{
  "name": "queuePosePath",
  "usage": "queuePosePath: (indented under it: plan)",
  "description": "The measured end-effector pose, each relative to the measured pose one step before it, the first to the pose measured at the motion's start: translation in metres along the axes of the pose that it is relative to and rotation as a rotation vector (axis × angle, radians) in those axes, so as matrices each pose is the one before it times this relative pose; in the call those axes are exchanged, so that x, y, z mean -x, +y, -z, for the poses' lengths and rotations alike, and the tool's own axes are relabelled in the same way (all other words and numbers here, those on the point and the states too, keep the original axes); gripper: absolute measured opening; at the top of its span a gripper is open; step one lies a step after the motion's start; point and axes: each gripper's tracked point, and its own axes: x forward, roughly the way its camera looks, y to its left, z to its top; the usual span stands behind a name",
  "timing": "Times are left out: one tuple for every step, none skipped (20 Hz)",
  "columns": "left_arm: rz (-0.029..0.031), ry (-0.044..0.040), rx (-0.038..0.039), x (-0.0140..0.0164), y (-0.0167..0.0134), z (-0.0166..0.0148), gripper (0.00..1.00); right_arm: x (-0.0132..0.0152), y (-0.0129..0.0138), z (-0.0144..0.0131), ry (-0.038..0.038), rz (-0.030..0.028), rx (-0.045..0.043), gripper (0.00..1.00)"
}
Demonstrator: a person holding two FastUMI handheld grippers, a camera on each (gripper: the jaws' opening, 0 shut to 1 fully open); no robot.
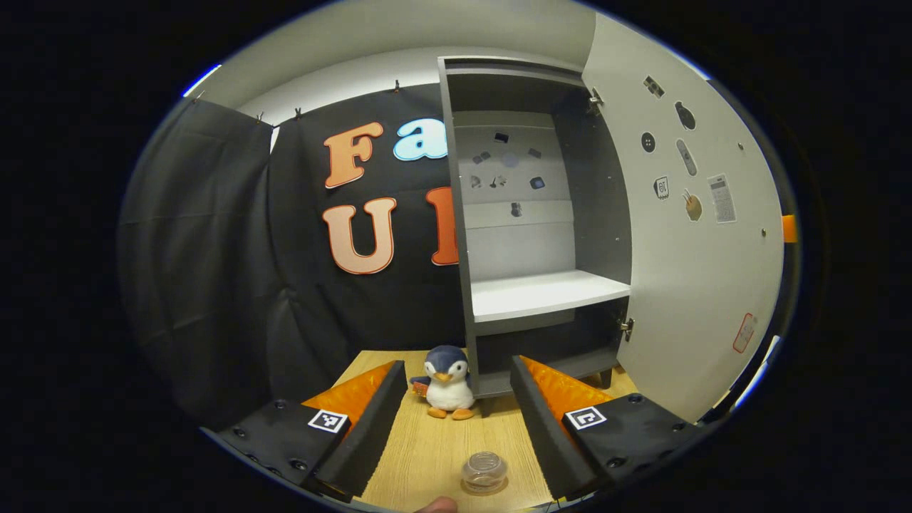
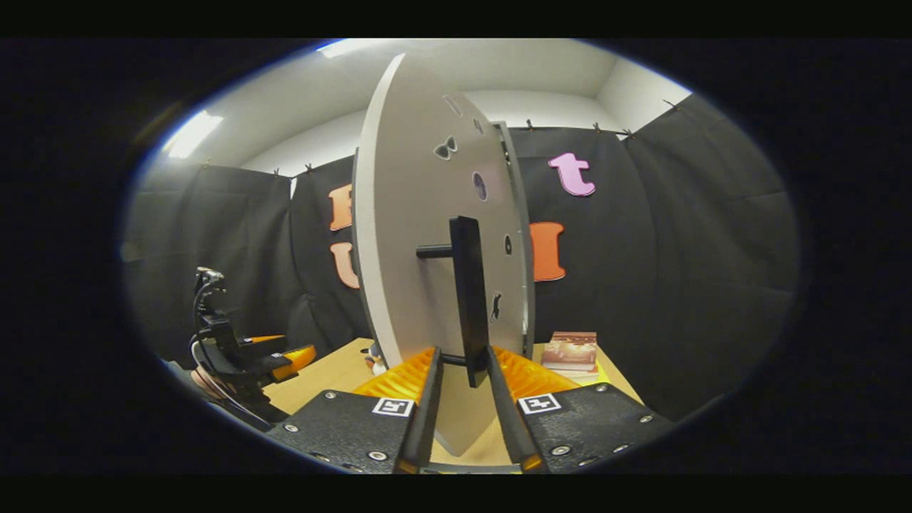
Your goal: Open the cabinet door with the right hand, grasp the bottle in the cabinet with the left hand and place it on the coaster, then close the cabinet door with the right hand.
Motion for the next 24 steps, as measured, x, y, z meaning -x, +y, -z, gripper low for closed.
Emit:
queuePosePath:
  plan:
    - [-0.0102,0.00427,0.00309,0.0002,0.00735,0.00261,0.95,-0.00452,0.00642,0.00015,0.00095,-0.01475,-0.00835,0.42]
    - [-0.00714,0.00531,0.0053,-0.00107,0.00598,0.00124,0.95,-0.00349,0.00698,0.00002,-0.00252,-0.01499,-0.00578,0.43]
    - [-0.00719,0.00439,0.00483,-0.00057,0.00535,0.00122,0.95,-0.00522,0.00667,0.00094,-0.00589,-0.01948,0.01222,0.45]
    - [-0.00939,0.00308,0.00141,-0.00118,0.00631,0.0004,0.95,-0.00248,0.00061,-0.00139,-0.00733,-0.01753,0.01658,0.55]
    - [-0.01082,-0.00123,0.00072,-0.0012,0.00785,-0.00093,0.95,-0.00384,0.00274,0.00144,0.00196,-0.01505,0.00825,0.46]
    - [-0.00902,-0.00403,0.00092,-0.00099,0.00848,-0.00295,0.95,-0.00376,0.00104,0.00116,0.00249,-0.01048,0.0009,0.55]
    - [-0.00652,-0.00421,0.00284,-0.00195,0.00628,-0.00075,0.95,-0.00481,0.00172,0.00121,0.00384,-0.0123,-0.00829,0.47]
    - [-0.00506,-0.00375,0.00206,-0.0019,0.00513,-0.00149,0.95,-0.0046,0.0037,0.00288,-0.00011,-0.01618,-0.01375,0.48]
    - [-0.00812,0.00017,0.00199,-0.00139,0.00599,-0.00064,0.95,-0.00505,0.00204,0.0027,-0.00331,-0.01742,-0.0138,0.51]
    - [-0.00513,0.00104,0.00334,-0.00199,0.00554,0.00052,0.95,-0.0036,0.00172,-0.00048,-0.00139,-0.01759,-0.0156,0.55]
    - [-0.00514,-0.00047,0.00219,-0.00096,0.00455,-0.00039,0.95,-0.00487,0.00393,0.00123,-0.00033,-0.01434,-0.0112,0.53]
    - [-0.00413,-0.00273,0.00328,-0.00189,0.00482,-0.00144,0.95,-0.00592,0.00248,0.00144,0.00001,-0.01371,0.00232,0.55]
    - [-0.00557,-0.00051,0.00572,-0.00377,0.00619,-0.0017,0.95,-0.0071,0.00057,0.00116,-0.00307,-0.00775,0.00669,0.55]
    - [-0.00285,0.00196,0.01566,-0.00323,0.00648,-0.00003,0.96,-0.00582,0.00085,0.00185,-0.0021,-0.01171,0.00257,0.53]
    - [0.00402,0.00825,0.02784,-0.0014,0.00252,0.00054,0.95,-0.00776,0.00241,0.00255,-0.00122,-0.00892,-0.00209,0.56]
    - [0.00128,-0.00075,0.02904,-0.00029,0.00331,-0.00191,0.95,-0.00737,0.00133,0.00273,0.00025,-0.0087,0.00043,0.54]
    - [-0.00277,-0.00123,0.01835,-0.00461,0.00683,-0.00395,0.95,-0.00782,0.00018,0.00274,-0.0006,-0.00325,0.00557,0.55]
    - [-0.00528,-0.00711,0.0061,-0.00268,0.00629,-0.00435,0.95,-0.00695,-0.00056,0.00161,-0.00266,0.00181,0.0142,0.55]
    - [-0.0075,-0.01027,-0.00201,-0.00324,0.005,-0.00678,0.95,-0.00862,-0.00084,0.00141,-0.00479,0.00714,0.01733,0.55]
    - [-0.00767,-0.00883,-0.00631,-0.00024,0.007,-0.00324,0.95,-0.0072,-0.0017,0.00165,-0.00296,0.00926,0.01574,0.56]
    - [-0.00522,0.00132,-0.00355,-0.00308,0.00554,-0.00117,0.95,-0.00472,-0.0001,0.001,-0.00312,0.0102,0.00763,0.57]
    - [-0.00271,-0.00206,0.00662,-0.00209,0.00419,-0.00072,0.95,-0.00458,-0.00097,0.00164,-0.00198,0.00915,0.00324,0.58]
    - [0.00207,0.00017,0.0103,-0.00222,0.00308,0.00005,0.95,-0.00343,-0.00059,0.0014,-0.00242,0.00594,-0.01168,0.59]
    - [-0.00274,0.00175,0.00858,-0.00375,0.00344,0.00009,0.95,-0.00334,0.00149,0.00113,-0.00023,0.00449,-0.01783,0.6]
